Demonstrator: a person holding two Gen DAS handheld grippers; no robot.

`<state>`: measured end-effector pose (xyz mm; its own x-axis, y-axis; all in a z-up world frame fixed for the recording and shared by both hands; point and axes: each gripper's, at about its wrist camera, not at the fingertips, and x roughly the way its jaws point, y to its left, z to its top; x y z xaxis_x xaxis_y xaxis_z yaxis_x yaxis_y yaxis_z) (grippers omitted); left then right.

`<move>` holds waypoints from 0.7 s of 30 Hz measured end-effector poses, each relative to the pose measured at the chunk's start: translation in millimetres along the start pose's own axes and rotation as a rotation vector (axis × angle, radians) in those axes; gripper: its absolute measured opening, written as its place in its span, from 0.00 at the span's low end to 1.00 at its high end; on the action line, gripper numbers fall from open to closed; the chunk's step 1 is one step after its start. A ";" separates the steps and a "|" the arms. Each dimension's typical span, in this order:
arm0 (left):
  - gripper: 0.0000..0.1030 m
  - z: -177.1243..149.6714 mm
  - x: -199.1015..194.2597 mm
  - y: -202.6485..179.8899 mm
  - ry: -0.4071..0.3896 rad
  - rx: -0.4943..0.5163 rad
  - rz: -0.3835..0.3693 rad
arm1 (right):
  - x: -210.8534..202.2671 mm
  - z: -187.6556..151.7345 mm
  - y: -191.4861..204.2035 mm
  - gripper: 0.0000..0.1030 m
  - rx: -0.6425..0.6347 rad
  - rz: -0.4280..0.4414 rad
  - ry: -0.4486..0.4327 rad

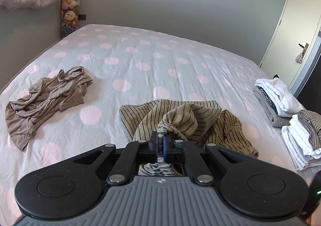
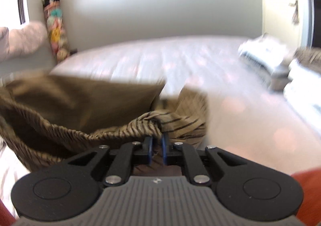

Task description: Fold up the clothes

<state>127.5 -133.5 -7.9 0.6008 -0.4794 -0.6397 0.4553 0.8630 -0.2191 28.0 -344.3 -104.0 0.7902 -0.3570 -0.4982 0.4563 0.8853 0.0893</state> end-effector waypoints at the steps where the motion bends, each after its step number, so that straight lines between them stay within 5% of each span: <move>1: 0.03 0.5 -1.8 -2.7 -0.007 0.001 -0.011 | -9.3 8.2 -4.4 0.08 -0.015 -0.008 -0.039; 12: 0.03 25.5 -51.6 -34.6 -0.158 -0.022 -0.168 | -116.5 110.6 -20.3 0.07 -0.186 -0.017 -0.466; 21: 0.03 78.1 -84.1 -59.4 -0.239 0.021 -0.307 | -140.3 198.2 -34.6 0.07 -0.219 0.082 -0.506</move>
<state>101.2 -156.9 116.4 0.5695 -0.7406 -0.3567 0.6495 0.6714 -0.3569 -17.5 -383.9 133.8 0.9420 -0.3352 -0.0160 0.3321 0.9382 -0.0976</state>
